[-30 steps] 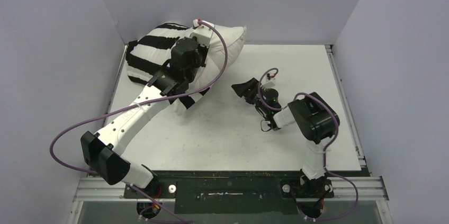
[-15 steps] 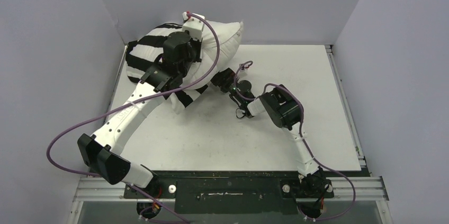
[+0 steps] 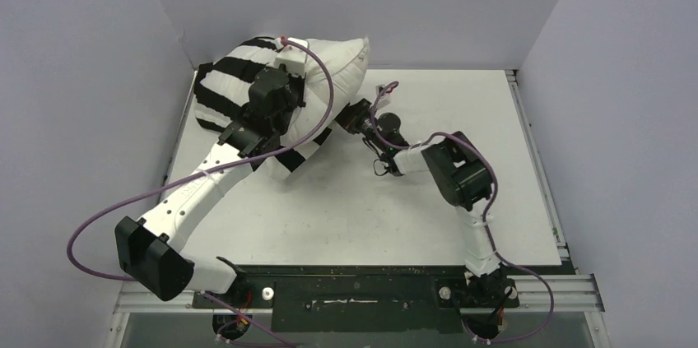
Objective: Put the pillow into the pillowcase
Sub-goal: Stuff the pillow into the pillowcase.
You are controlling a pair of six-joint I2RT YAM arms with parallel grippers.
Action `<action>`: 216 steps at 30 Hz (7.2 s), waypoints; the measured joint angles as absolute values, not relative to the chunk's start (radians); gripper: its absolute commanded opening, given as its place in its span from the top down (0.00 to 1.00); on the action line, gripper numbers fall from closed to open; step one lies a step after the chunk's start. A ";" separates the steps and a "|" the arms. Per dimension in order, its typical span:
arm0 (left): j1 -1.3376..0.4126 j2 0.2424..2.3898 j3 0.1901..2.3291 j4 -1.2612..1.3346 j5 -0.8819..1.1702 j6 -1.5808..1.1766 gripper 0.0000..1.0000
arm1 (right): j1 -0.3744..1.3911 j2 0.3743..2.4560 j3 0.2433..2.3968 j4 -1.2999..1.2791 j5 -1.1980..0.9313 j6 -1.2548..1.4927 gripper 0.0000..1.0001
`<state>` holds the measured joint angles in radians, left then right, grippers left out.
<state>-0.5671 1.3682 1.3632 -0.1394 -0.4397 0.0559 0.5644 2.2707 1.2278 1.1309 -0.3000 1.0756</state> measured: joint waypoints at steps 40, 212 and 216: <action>-0.474 1.259 1.566 -0.404 -0.094 -0.162 0.55 | 0.354 1.422 0.971 0.434 -0.499 0.799 1.00; -0.548 1.350 0.948 0.083 0.284 -0.067 0.62 | 0.360 1.160 0.675 -0.106 -0.205 0.472 0.09; -0.555 1.267 0.953 0.105 0.339 -0.125 0.54 | 0.203 0.983 0.770 -0.274 -0.162 0.449 0.04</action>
